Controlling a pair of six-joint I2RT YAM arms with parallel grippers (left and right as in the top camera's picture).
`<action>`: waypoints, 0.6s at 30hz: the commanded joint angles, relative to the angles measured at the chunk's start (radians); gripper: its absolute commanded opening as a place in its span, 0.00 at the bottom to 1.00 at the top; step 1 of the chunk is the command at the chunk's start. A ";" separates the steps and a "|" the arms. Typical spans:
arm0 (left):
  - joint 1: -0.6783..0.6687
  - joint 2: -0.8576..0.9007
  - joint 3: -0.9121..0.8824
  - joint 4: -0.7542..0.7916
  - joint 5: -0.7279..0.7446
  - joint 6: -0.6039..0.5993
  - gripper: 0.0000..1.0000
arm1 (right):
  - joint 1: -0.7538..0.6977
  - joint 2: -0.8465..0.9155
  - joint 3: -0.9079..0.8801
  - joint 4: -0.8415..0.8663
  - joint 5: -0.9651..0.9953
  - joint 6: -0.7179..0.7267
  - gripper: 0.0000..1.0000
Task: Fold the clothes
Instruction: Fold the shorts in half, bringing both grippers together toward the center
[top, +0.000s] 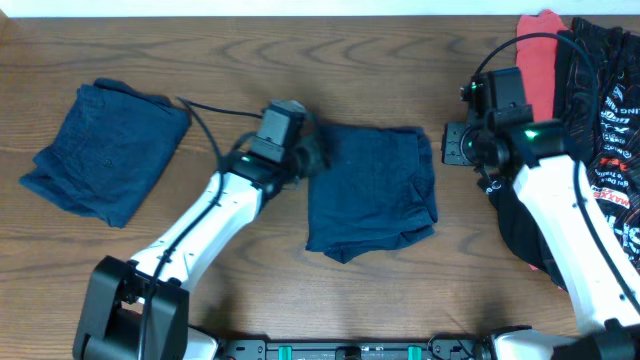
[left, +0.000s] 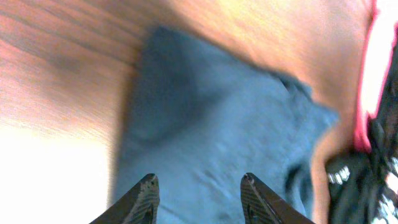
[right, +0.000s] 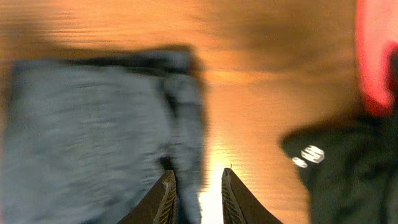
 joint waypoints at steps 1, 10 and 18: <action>0.031 -0.006 0.020 -0.003 -0.067 0.035 0.45 | 0.026 0.015 -0.007 -0.006 -0.216 -0.112 0.23; 0.024 0.113 0.020 0.036 -0.079 0.058 0.46 | 0.127 0.161 -0.138 -0.022 -0.286 -0.106 0.21; -0.004 0.243 0.020 -0.010 0.007 0.079 0.46 | 0.143 0.279 -0.253 -0.018 -0.191 -0.048 0.20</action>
